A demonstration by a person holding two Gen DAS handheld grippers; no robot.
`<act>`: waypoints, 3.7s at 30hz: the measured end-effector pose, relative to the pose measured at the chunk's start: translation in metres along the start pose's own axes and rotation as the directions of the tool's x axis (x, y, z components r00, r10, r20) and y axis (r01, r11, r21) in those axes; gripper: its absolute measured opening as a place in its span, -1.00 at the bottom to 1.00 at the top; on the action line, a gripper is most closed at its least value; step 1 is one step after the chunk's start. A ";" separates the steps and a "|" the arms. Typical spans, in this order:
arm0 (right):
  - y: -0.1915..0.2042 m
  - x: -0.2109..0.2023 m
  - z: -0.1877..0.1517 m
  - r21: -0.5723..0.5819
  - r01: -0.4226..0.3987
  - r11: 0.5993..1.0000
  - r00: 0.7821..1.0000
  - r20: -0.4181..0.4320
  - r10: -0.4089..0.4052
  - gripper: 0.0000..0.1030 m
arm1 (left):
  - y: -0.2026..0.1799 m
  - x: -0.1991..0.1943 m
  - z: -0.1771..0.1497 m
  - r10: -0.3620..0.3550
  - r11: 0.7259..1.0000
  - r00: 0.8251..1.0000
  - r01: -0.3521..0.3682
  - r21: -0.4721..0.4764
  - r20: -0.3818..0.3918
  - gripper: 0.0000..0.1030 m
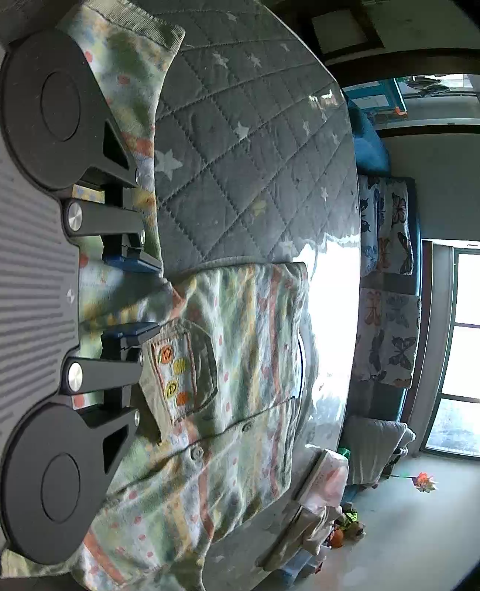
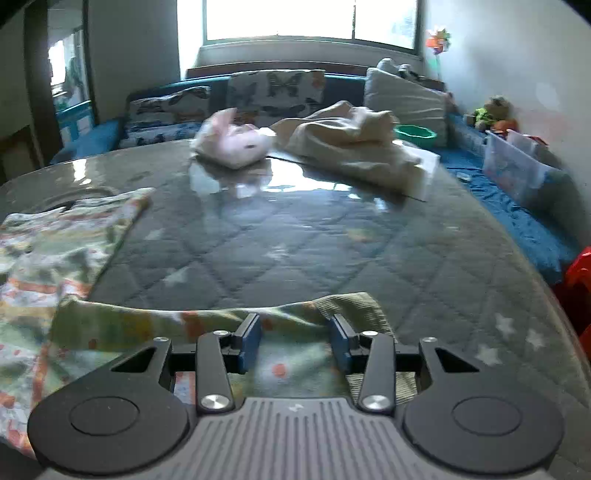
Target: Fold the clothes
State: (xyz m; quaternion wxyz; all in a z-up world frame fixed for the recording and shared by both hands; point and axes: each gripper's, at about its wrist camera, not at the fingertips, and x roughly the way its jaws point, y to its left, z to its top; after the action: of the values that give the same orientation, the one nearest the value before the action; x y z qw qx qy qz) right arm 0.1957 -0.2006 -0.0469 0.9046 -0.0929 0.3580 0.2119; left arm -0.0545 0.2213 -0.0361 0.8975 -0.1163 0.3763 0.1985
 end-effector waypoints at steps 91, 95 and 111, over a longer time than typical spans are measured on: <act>0.134 -0.124 0.064 -0.106 -0.502 0.858 0.848 0.137 0.512 -0.83 | -0.090 -0.042 -0.015 -0.278 0.945 0.960 0.268 0.185 0.029 0.21; 0.183 -0.117 0.072 -0.176 -0.558 0.811 0.811 0.093 0.578 -0.83 | -0.071 -0.047 -0.022 -0.269 0.954 0.962 0.260 0.148 0.043 0.25; 0.248 -0.084 0.040 -0.257 -0.599 0.758 0.796 -0.089 0.599 -0.57 | -0.031 -0.051 -0.029 -0.210 0.976 0.976 0.207 0.063 0.057 0.29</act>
State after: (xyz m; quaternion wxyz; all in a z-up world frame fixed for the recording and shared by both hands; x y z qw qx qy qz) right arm 0.0534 0.0073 0.0363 0.7674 -0.0970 0.3368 0.5368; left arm -0.0916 0.1700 -0.0171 0.9278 -0.1233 0.3388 0.0960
